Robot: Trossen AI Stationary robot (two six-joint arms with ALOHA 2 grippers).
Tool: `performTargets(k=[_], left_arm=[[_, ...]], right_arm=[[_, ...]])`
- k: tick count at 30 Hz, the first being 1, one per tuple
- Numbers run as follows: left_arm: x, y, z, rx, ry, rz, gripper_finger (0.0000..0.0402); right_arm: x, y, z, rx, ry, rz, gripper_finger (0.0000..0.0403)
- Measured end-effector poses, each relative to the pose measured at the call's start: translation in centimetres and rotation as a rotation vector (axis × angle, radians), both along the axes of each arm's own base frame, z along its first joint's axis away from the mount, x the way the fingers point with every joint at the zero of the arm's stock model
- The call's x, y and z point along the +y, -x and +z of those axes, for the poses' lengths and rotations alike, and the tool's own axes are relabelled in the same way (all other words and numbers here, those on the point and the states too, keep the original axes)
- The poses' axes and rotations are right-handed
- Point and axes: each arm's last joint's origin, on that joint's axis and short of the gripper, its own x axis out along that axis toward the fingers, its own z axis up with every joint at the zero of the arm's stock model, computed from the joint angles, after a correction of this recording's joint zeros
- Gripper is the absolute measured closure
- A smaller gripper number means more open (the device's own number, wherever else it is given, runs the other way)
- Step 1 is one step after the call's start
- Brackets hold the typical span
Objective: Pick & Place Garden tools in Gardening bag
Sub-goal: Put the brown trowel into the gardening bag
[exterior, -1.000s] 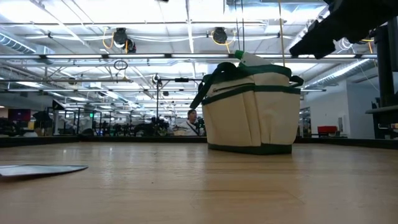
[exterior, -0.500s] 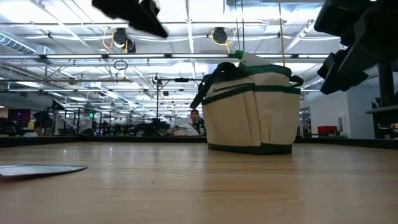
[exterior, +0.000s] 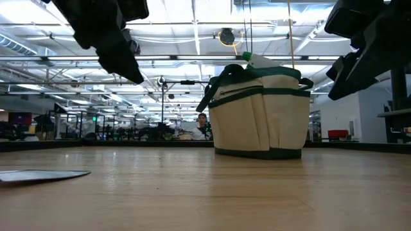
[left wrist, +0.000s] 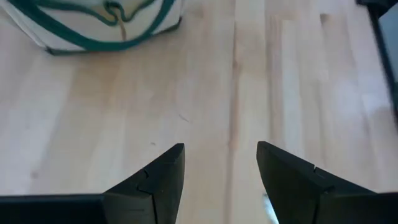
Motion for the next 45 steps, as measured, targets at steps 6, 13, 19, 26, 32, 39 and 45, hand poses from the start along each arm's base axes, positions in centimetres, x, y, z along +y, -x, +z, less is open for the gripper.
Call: performTargets(k=[6, 13, 19, 26, 32, 39, 45], left_arm=[[-1.4, 0.3, -0.3, 0.025, 0.111, 0.072, 0.0195], [-3.3, 0.5, -1.4, 0.085, 0.234, 0.165, 0.0195], [-5.4, 0.3, -3.5, 0.154, 0.299, 0.182, 0.0195], [-8.1, 0.4, -5.1, 0.218, 0.437, 0.209, 0.0195], [-9.4, 1.3, -5.7, 0.279, 0.509, 0.286, 0.0195], [-10.5, 2.1, -5.7, 0.303, 0.547, 0.304, 0.0195], [-11.4, 2.8, -5.7, 0.319, 0.544, 0.284, 0.0198]], right_arm=[[0.0, 0.0, 0.0, -0.004, -0.001, -0.001, 0.0220], [-0.1, -0.1, 0.1, -0.029, 0.046, -0.006, 0.0220], [-0.6, -0.5, 0.4, -0.094, 0.248, 0.050, 0.0220], [-1.6, -1.4, 1.0, -0.176, 0.394, 0.075, 0.0220], [-2.1, -1.8, 1.4, -0.217, 0.467, 0.101, 0.0220], [-2.4, -1.9, 1.4, -0.217, 0.506, 0.116, 0.0220], [-2.4, -1.9, 1.4, -0.218, 0.511, 0.121, 0.0220]])
